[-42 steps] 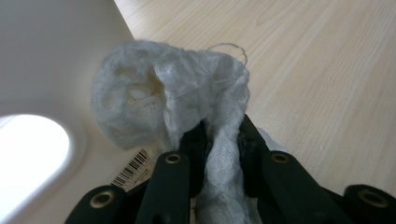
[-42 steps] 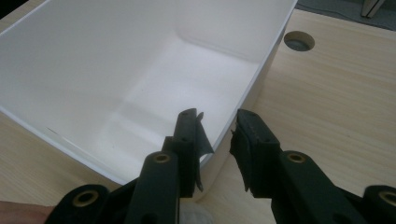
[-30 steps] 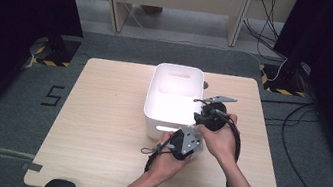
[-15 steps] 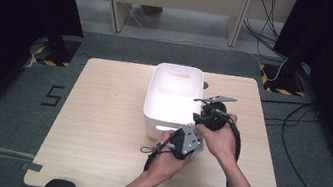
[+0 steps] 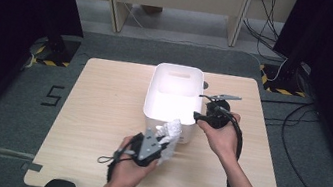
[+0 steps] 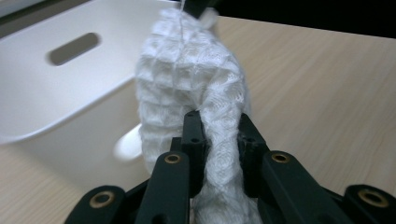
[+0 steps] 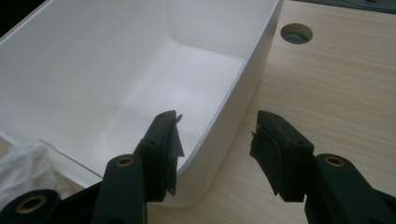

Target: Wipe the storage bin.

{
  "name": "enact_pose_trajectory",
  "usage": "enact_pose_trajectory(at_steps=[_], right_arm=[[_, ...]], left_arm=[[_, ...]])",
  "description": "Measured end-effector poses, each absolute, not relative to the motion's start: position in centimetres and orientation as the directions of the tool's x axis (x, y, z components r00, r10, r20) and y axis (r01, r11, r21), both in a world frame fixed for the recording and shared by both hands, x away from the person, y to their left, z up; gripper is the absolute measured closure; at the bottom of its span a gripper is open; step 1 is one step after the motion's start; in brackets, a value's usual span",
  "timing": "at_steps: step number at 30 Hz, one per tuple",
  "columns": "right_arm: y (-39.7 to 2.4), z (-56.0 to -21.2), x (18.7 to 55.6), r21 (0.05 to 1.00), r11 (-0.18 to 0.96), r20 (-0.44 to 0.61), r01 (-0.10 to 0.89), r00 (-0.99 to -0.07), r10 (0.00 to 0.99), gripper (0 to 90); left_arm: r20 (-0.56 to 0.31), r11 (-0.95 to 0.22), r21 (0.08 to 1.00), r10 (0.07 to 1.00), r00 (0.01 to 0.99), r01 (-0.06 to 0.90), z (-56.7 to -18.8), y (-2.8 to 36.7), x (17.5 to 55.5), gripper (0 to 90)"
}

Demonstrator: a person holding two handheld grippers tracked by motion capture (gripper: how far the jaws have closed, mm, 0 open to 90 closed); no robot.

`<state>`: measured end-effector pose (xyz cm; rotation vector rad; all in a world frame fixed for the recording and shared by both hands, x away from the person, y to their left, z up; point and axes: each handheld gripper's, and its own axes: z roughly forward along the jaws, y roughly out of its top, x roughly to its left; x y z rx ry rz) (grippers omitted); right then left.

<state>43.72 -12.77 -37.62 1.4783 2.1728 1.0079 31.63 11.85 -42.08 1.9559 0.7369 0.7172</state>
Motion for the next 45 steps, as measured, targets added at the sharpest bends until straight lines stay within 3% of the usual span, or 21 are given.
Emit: enact_pose_trajectory(at_steps=[7,12,15,24,32,38,45], right_arm=[[-12.5,-38.0,44.0,0.702,0.229,0.106,0.675,-0.416,0.903,50.4],[-11.9,-38.2,44.2,0.69,0.241,0.104,0.682,-0.422,0.9,53.5],[-11.6,-38.2,44.2,0.684,0.26,0.096,0.681,-0.438,0.894,61.1],[-12.1,-38.0,44.6,0.678,0.324,0.037,0.66,-0.471,0.882,71.5],[-15.0,-38.0,46.2,0.669,0.506,-0.09,0.544,-0.617,0.782,85.5],[-16.2,-37.6,45.6,0.687,0.419,-0.048,0.594,-0.538,0.841,67.2],[-16.4,-36.6,43.2,0.695,0.325,0.007,0.641,-0.458,0.889,61.7]], left_arm=[[0.172,-0.346,0.902,0.836,0.521,0.257,-40.7,18.9,30.6,77.6],[0.159,-0.313,0.899,0.886,0.435,0.308,-41.1,21.7,32.1,77.6],[0.142,-0.297,0.898,0.894,0.424,0.325,-41.6,22.1,33.4,77.6],[0.154,-0.315,0.891,0.887,0.435,0.327,-41.2,21.5,35.8,77.5],[0.168,-0.327,0.887,0.887,0.431,0.327,-40.5,21.6,37.5,77.4],[0.177,-0.333,0.877,0.894,0.412,0.347,-40.5,21.9,39.8,77.4],[0.163,-0.333,0.863,0.896,0.412,0.381,-41.4,21.9,42.2,77.5]])
